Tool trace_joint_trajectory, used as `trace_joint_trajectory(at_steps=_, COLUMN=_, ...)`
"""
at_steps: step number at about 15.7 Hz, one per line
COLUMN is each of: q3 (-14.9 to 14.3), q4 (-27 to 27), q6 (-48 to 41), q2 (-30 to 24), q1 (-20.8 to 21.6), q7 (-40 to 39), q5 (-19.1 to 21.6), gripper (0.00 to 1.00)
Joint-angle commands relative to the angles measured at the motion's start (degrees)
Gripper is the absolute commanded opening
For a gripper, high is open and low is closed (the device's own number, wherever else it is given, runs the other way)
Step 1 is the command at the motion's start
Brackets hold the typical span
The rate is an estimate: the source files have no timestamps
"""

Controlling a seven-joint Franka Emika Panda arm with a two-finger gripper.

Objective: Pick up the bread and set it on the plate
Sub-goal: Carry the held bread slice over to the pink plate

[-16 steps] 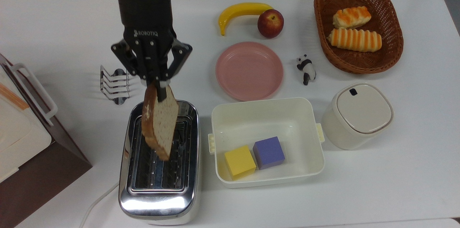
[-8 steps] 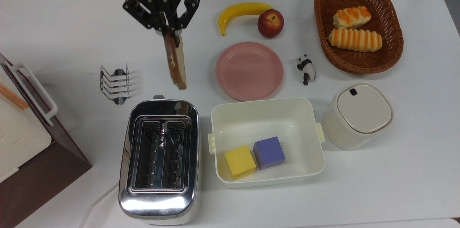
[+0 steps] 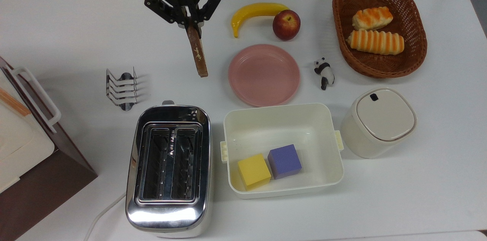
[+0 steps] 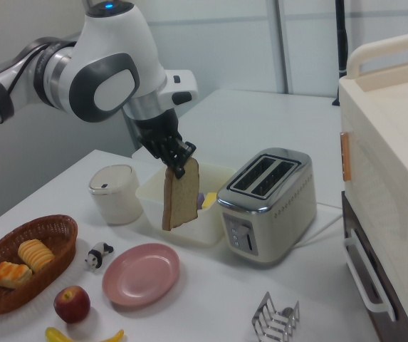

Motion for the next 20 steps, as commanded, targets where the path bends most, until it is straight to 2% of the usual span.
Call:
trace_joint_trajectory(at_steps=1, q3=-0.4, q4=-2.7, q6=-1.8, q2=-2.9, q1=1.4, q7=-1.4, q5=0.1, gripper=0.00)
trace_joint_trajectory(at_steps=6, q3=0.5, q4=-14.0, q6=-1.2, q2=-13.5, q1=1.5, q7=-5.2, q5=0.4, gripper=0.00)
trace_joint_trajectory(at_steps=11, q3=2.5, q4=-20.9, q6=1.1, q2=-17.8, q1=1.5, q7=-7.4, q5=0.3, gripper=0.00)
trace_joint_trajectory(at_steps=15, q3=5.4, q4=-22.4, q6=2.7, q2=-15.3, q1=1.7, q7=-6.8, q5=-0.6, gripper=0.00)
trace_joint_trajectory(at_steps=20, q3=8.3, q4=-22.0, q6=6.3, q2=-9.4, q1=1.6, q7=-4.4, q5=-4.7, gripper=0.00)
